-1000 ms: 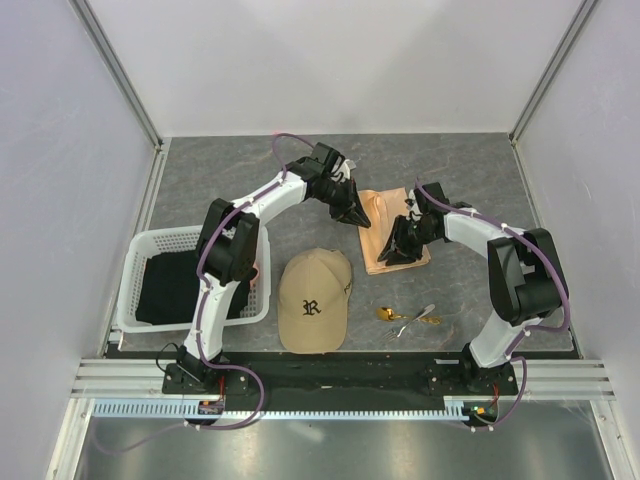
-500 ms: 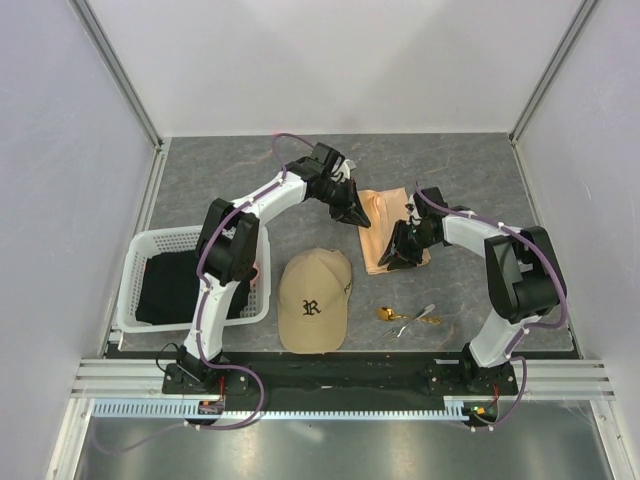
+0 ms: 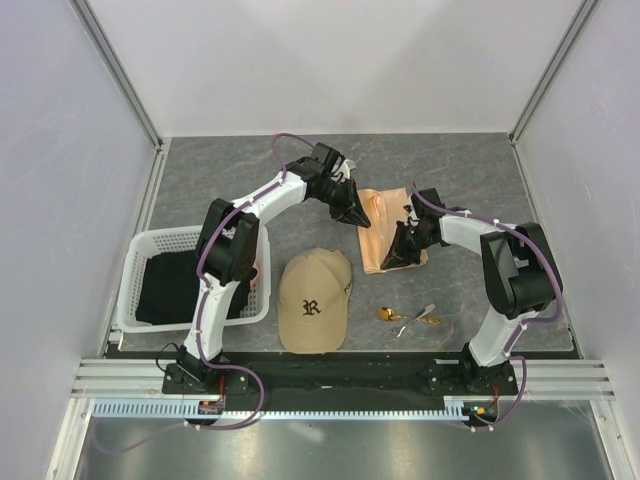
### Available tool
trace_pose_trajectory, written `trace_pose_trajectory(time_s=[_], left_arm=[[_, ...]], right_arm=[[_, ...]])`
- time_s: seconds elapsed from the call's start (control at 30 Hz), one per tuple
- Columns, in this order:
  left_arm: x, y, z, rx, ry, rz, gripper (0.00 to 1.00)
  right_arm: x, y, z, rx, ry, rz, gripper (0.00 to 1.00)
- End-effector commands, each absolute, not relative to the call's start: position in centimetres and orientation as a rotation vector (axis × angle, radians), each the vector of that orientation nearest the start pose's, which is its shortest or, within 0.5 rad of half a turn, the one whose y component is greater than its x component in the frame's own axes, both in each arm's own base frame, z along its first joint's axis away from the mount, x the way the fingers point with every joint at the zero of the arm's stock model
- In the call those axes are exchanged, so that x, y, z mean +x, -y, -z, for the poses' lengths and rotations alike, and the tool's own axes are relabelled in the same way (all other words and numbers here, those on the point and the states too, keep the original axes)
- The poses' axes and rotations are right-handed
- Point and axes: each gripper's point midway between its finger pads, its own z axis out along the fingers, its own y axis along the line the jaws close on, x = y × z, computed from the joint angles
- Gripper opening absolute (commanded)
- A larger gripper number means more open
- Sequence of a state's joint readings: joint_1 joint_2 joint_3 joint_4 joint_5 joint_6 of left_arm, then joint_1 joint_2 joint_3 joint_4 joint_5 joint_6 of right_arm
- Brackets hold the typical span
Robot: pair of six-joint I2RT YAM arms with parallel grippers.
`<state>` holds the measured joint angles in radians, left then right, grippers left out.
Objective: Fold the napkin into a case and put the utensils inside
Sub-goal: Smooth out the 2/3-rectangle-folded napkin at the center of the board.
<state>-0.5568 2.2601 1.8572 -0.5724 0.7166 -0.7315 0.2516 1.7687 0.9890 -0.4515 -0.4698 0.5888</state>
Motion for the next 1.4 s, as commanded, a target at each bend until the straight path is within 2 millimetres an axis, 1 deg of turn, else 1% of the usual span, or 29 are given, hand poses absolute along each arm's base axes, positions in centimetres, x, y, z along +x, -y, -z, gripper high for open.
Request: trace_pose_trajectory(time_s=[0.0, 0.03, 0.1, 0.13, 0.17, 0.23, 0.27, 0.37, 0.4, 0.47, 0.53, 0.57, 0.6, 0.63, 0.67, 0.7, 0.8, 0.83, 0.9, 0.93, 1.07, 1.37], left_arm=[[36.8, 39.2, -12.0, 0.156, -2.734, 1.382, 0.13], [37.0, 39.4, -11.4, 0.142, -2.743, 1.371, 0.13], [38.2, 40.0, -11.3, 0.141, -2.705, 1.372, 0.13], [38.9, 40.2, -10.1, 0.099, -2.716, 1.357, 0.13], [40.2, 40.9, -11.0, 0.112, -2.653, 1.381, 0.13], [42.1, 41.2, -10.6, 0.072, -2.626, 1.343, 0.11], [43.3, 41.6, -10.8, 0.069, -2.597, 1.331, 0.10], [45.9, 41.3, -9.8, -0.014, -2.580, 1.293, 0.06], [46.4, 41.2, -9.7, -0.038, -2.574, 1.280, 0.04], [47.3, 40.6, -9.4, -0.079, -2.573, 1.274, 0.02], [47.8, 40.2, -9.5, -0.088, -2.562, 1.265, 0.02], [48.0, 40.1, -9.6, -0.083, -2.555, 1.263, 0.03], [48.0, 40.0, -9.6, -0.080, -2.553, 1.263, 0.04], [48.0, 40.0, -9.5, -0.078, -2.556, 1.263, 0.04], [48.0, 40.0, -9.4, -0.081, -2.558, 1.266, 0.05], [47.9, 40.1, -9.0, -0.081, -2.566, 1.270, 0.06], [47.9, 40.4, -8.4, -0.097, -2.574, 1.292, 0.06], [47.9, 40.5, -7.9, -0.099, -2.582, 1.292, 0.06], [47.9, 40.7, -7.7, -0.109, -2.577, 1.305, 0.06], [47.9, 40.8, -7.4, -0.113, -2.581, 1.308, 0.06], [47.9, 41.3, -7.0, -0.116, -2.578, 1.326, 0.06], [47.0, 41.6, -6.1, -0.113, -2.606, 1.325, 0.04]], right_arm=[[30.4, -18.1, -4.3, 0.331, -2.847, -0.832, 0.03], [30.5, -17.6, -4.5, 0.327, -2.845, -0.794, 0.01], [30.5, -17.2, -5.3, 0.298, -2.845, -0.764, 0.00], [30.5, -17.0, -5.2, 0.301, -2.849, -0.757, 0.00], [30.4, -17.0, -5.3, 0.298, -2.851, -0.754, 0.00], [30.0, -17.0, -4.9, 0.297, -2.864, -0.757, 0.00], [30.0, -17.0, -4.9, 0.298, -2.864, -0.755, 0.00], [30.0, -16.4, -5.1, 0.291, -2.850, -0.722, 0.00], [30.0, -16.4, -5.2, 0.286, -2.843, -0.725, 0.00], [29.9, -16.2, -5.3, 0.287, -2.844, -0.740, 0.00], [30.0, -16.8, -5.6, 0.268, -2.826, -0.790, 0.00], [30.1, -17.1, -5.6, 0.280, -2.810, -0.823, 0.00], [30.1, -17.5, -5.9, 0.290, -2.797, -0.864, 0.16], [30.1, -17.8, -5.8, 0.303, -2.791, -0.890, 0.23], [30.2, -17.9, -5.6, 0.326, -2.785, -0.904, 0.28], [30.2, -18.2, -5.2, 0.329, -2.797, -0.913, 0.29], [30.4, -18.3, -4.5, 0.341, -2.814, -0.920, 0.30], [30.3, -18.4, -4.3, 0.342, -2.822, -0.923, 0.31], [30.3, -18.6, -4.1, 0.337, -2.827, -0.924, 0.31], [30.2, -18.6, -3.9, 0.339, -2.832, -0.905, 0.31], [29.4, -18.5, -2.8, 0.348, -2.867, -0.892, 0.34], [30.5, -18.7, -2.0, 0.374, -2.858, -0.867, 0.36]])
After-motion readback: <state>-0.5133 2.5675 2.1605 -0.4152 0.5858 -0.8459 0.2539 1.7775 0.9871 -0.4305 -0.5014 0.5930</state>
